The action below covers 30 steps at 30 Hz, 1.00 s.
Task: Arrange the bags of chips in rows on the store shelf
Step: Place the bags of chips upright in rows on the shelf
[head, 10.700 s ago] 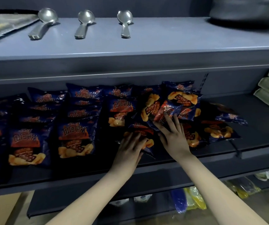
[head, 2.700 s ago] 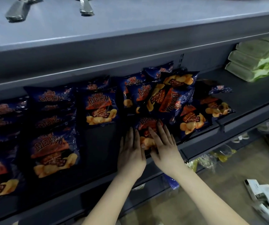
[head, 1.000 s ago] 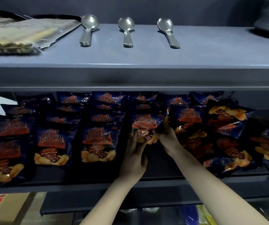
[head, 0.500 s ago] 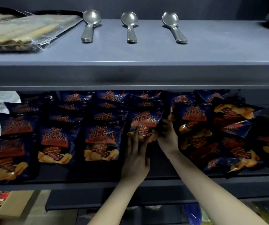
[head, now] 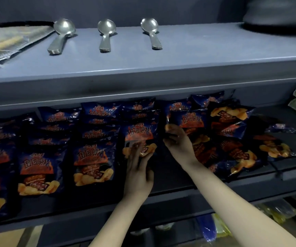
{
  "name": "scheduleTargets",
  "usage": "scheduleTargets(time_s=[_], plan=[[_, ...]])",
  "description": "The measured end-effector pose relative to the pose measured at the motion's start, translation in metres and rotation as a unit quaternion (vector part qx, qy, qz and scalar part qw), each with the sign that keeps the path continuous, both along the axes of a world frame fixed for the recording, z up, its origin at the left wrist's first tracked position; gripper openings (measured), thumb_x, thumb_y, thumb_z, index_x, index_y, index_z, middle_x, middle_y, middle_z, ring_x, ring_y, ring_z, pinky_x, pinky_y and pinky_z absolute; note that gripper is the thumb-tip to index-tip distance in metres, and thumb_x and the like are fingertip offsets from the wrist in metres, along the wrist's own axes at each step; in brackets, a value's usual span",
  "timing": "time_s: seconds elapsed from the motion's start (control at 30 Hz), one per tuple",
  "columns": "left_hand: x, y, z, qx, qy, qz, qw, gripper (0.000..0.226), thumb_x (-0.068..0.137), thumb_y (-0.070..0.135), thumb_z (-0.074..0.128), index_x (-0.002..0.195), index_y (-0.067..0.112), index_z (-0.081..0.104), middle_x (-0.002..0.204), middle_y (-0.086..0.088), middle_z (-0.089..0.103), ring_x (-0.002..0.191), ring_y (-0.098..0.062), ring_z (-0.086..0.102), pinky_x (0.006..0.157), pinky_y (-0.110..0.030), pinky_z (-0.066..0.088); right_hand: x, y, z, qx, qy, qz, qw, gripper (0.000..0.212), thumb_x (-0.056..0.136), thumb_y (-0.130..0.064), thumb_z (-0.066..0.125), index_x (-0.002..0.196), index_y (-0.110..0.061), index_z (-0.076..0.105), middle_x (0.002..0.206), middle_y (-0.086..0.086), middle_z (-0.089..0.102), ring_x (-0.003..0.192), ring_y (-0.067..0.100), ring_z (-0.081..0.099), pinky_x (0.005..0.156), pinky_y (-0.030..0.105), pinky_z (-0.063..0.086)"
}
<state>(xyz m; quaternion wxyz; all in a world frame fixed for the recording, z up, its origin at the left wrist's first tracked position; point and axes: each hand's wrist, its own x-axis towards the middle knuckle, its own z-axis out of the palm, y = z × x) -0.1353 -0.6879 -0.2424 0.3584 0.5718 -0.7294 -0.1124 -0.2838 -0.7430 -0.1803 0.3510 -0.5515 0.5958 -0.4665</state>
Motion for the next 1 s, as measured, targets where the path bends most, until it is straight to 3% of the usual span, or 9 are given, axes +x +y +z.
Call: scheduleTargets(time_s=[0.17, 0.27, 0.33, 0.4, 0.5, 0.6, 0.7, 0.9, 1.0], plan=[[-0.033, -0.012, 0.022, -0.015, 0.102, -0.044, 0.994, 0.047, 0.085, -0.001, 0.055, 0.127, 0.019, 0.053, 0.139, 0.004, 0.039, 0.134, -0.017, 0.034, 0.109, -0.026, 0.031, -0.055, 0.022, 0.018, -0.055, 0.04, -0.085, 0.994, 0.042, 0.086, 0.001, 0.054, 0.12, -0.022, 0.054, 0.121, -0.002, 0.053, 0.107, 0.009, 0.055, 0.091, 0.015, 0.044], [-0.057, -0.015, 0.026, -0.005, 0.106, -0.095, 0.99, 0.045, 0.087, 0.004, 0.057, 0.129, 0.017, 0.052, 0.141, -0.004, 0.042, 0.133, -0.017, 0.037, 0.101, -0.001, 0.019, -0.087, 0.045, 0.022, -0.079, 0.097, -0.143, 0.982, 0.043, 0.086, 0.005, 0.052, 0.12, -0.019, 0.058, 0.122, -0.001, 0.052, 0.113, 0.011, 0.052, 0.097, 0.018, 0.041], [-0.073, -0.014, 0.024, 0.024, 0.101, -0.133, 0.986, 0.046, 0.089, 0.025, 0.053, 0.135, 0.019, 0.046, 0.146, -0.003, 0.037, 0.134, -0.012, 0.033, 0.098, 0.004, 0.014, -0.102, 0.06, 0.02, -0.08, 0.135, -0.162, 0.974, 0.041, 0.086, 0.004, 0.054, 0.121, -0.017, 0.059, 0.123, 0.001, 0.052, 0.117, 0.017, 0.051, 0.099, 0.025, 0.042], [-0.087, -0.014, 0.019, 0.057, 0.082, -0.167, 0.981, 0.061, 0.086, 0.048, 0.043, 0.142, 0.026, 0.034, 0.152, 0.001, 0.025, 0.137, -0.008, 0.023, 0.104, -0.004, 0.013, -0.111, 0.071, 0.014, -0.063, 0.17, -0.16, 0.97, 0.041, 0.085, 0.003, 0.056, 0.123, -0.013, 0.059, 0.127, 0.004, 0.052, 0.12, 0.021, 0.05, 0.094, 0.022, 0.04], [-0.105, -0.015, 0.007, 0.089, 0.006, -0.21, 0.974, 0.074, 0.087, 0.05, 0.049, 0.148, 0.025, 0.015, 0.157, 0.002, 0.004, 0.144, -0.014, 0.004, 0.112, -0.021, 0.007, -0.115, 0.082, 0.001, -0.022, 0.227, -0.133, 0.965, 0.047, 0.082, 0.001, 0.062, 0.127, -0.013, 0.056, 0.133, 0.008, 0.049, 0.125, 0.023, 0.046, 0.092, 0.012, 0.03], [-0.116, -0.014, -0.002, 0.081, -0.065, -0.209, 0.972, 0.094, 0.074, 0.069, 0.03, 0.15, 0.022, 0.004, 0.158, -0.001, -0.009, 0.145, -0.02, -0.008, 0.116, -0.032, 0.0, -0.113, 0.088, -0.01, 0.005, 0.259, -0.11, 0.96, 0.055, 0.079, -0.001, 0.062, 0.131, -0.018, 0.052, 0.137, 0.005, 0.044, 0.127, 0.023, 0.043, 0.09, 0.008, 0.03], [-0.117, -0.015, -0.011, 0.082, -0.064, -0.211, 0.972, 0.099, 0.071, 0.074, 0.031, 0.15, 0.022, 0.003, 0.158, -0.005, -0.006, 0.145, -0.022, -0.007, 0.118, -0.038, 0.004, -0.111, 0.088, -0.015, 0.007, 0.265, -0.114, 0.957, 0.059, 0.077, -0.001, 0.059, 0.132, -0.02, 0.051, 0.141, 0.004, 0.042, 0.131, 0.023, 0.04, 0.093, 0.013, 0.032], [-0.115, -0.016, -0.015, 0.075, -0.072, -0.213, 0.972, 0.098, 0.073, 0.074, 0.03, 0.15, 0.02, 0.002, 0.158, -0.007, -0.006, 0.145, -0.022, -0.007, 0.116, -0.035, 0.003, -0.11, 0.087, -0.022, 0.002, 0.261, -0.122, 0.958, 0.054, 0.078, -0.005, 0.065, 0.129, -0.019, 0.054, 0.136, 0.002, 0.047, 0.124, 0.021, 0.046, 0.094, 0.017, 0.036], [-0.116, -0.015, -0.014, 0.059, -0.095, -0.21, 0.971, 0.097, 0.075, 0.072, 0.031, 0.15, 0.018, 0.005, 0.158, -0.008, -0.002, 0.144, -0.022, -0.005, 0.115, -0.038, 0.001, -0.112, 0.088, -0.025, 0.01, 0.253, -0.122, 0.96, 0.051, 0.08, -0.007, 0.066, 0.128, -0.018, 0.054, 0.134, 0.0, 0.049, 0.121, 0.017, 0.049, 0.091, 0.011, 0.035]])
